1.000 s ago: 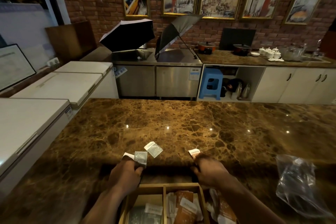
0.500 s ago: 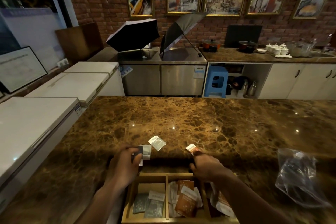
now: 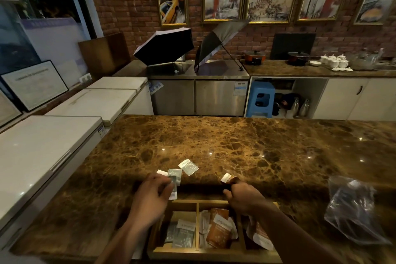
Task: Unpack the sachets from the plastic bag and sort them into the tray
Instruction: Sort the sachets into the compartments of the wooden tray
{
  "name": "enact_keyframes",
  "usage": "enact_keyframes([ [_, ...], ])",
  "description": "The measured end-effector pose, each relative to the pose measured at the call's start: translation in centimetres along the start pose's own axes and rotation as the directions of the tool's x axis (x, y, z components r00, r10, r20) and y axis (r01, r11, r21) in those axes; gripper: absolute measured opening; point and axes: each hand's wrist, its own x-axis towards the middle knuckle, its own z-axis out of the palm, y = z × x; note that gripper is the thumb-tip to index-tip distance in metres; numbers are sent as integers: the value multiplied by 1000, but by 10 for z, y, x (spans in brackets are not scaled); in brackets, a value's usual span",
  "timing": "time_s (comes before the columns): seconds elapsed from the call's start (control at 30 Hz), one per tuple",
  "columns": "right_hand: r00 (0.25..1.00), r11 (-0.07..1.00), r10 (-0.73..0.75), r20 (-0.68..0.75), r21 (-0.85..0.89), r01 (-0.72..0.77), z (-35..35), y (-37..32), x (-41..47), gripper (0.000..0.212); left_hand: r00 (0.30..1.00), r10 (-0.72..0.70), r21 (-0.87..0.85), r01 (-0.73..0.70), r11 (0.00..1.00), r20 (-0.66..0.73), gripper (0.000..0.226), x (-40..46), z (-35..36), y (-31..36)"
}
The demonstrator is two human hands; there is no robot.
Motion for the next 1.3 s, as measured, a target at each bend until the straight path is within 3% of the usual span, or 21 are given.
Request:
enact_keyframes([
  [0.13,993,999,-15,-114,42,20,-8,2,-9,39,999,-35,-64,35,997,7,16,-7,0,0],
  [0.27,968,991,-121,-220,32,131,-20,-3,-26,36,999,-53,-128,51,990,-13,20,-16,-6,3],
  [0.43,920,951,-305,-248,-22,309,-22,-13,-57,21,976,-141,-247,180,952,167,26,-39,-4,6],
  [0.57,895,910,-411,-176,-136,391,-6,-18,-79,30,965,-125,-94,150,984,229,32,-52,-1,5],
  [0.67,925,905,-376,-45,-234,357,4,-20,-87,37,969,-78,88,58,994,236,31,-60,0,10],
  [0.8,916,868,-399,28,-311,388,6,-23,-99,42,974,27,222,-78,972,224,27,-68,2,8],
  [1.03,924,916,-369,-103,-205,343,-8,-37,-100,36,967,55,295,-129,947,247,23,-63,3,-4],
  [1.17,909,937,-346,-231,-128,324,-16,-42,-81,27,998,46,268,-56,962,44,18,-45,-8,-7],
  [1.3,916,946,-324,-236,-68,317,-25,-56,-43,29,1000,13,326,-19,945,21,26,-14,-17,-25],
])
